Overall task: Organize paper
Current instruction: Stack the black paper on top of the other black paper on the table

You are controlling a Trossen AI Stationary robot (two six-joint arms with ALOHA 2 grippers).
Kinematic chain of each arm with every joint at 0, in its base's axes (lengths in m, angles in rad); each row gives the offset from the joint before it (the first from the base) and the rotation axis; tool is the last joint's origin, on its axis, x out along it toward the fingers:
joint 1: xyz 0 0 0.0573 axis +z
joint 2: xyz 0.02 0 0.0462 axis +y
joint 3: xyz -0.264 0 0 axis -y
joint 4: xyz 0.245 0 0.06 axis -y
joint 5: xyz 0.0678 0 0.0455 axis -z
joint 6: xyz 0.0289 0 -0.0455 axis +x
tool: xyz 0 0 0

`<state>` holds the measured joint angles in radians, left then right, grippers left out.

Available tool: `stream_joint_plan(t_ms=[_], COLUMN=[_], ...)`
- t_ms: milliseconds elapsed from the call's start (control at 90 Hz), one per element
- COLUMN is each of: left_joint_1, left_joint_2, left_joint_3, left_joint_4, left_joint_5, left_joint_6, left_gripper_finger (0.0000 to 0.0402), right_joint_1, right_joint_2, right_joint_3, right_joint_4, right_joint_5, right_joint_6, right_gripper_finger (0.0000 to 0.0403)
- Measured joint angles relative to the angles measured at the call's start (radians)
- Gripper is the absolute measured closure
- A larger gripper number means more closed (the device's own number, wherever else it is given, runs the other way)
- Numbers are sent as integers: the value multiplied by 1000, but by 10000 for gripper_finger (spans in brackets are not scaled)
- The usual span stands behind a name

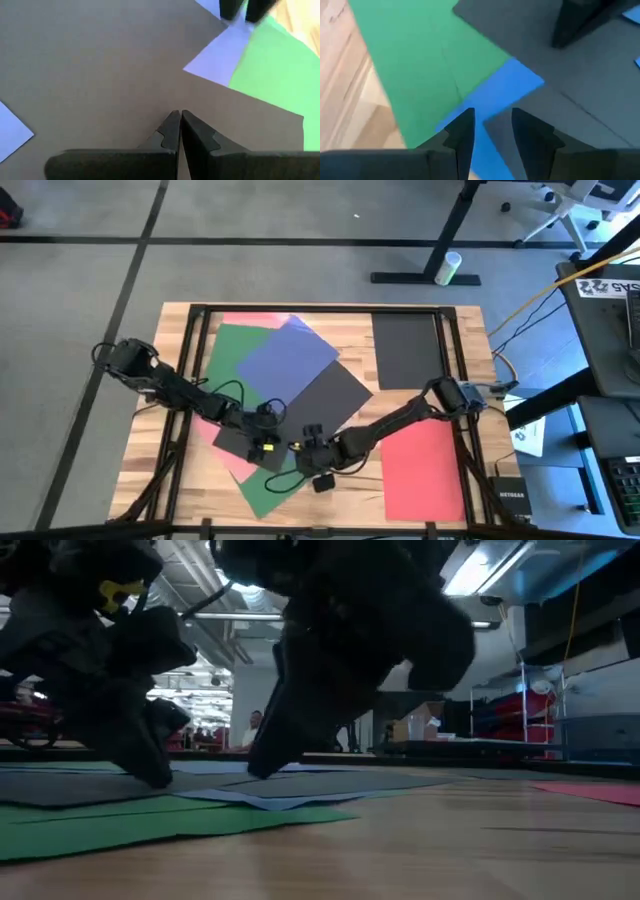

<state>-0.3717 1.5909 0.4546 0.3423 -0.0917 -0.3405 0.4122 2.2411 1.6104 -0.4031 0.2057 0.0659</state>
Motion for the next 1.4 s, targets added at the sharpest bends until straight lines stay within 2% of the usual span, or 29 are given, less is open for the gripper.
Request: stream_joint_plan(t_ms=[344, 611, 1011, 1178, 1400], left_joint_1=[0, -2, -2, -1, -2], left_joint_2=[5, 6, 6, 7, 7], left_joint_3=[-1, -3, -3, -3, -3], left_joint_4=[-11, -19, -23, -27, -30], left_joint_5=[4, 11, 16, 18, 18], left_joint_6=[0, -1, -4, -4, -4], left_gripper_finger=[402, 402, 402, 402, 402], right_joint_1=[13, 15, 14, 19, 26], right_joint_2=[20, 21, 24, 23, 19], right_joint_3=[2, 0, -2, 1, 86], right_joint_4=[-20, -60, -46, -76, -176], right_joint_5=[-9, 168, 217, 295, 368], right_joint_6=[16, 43, 43, 48, 49], right_gripper_finger=[281, 281, 281, 281, 281])
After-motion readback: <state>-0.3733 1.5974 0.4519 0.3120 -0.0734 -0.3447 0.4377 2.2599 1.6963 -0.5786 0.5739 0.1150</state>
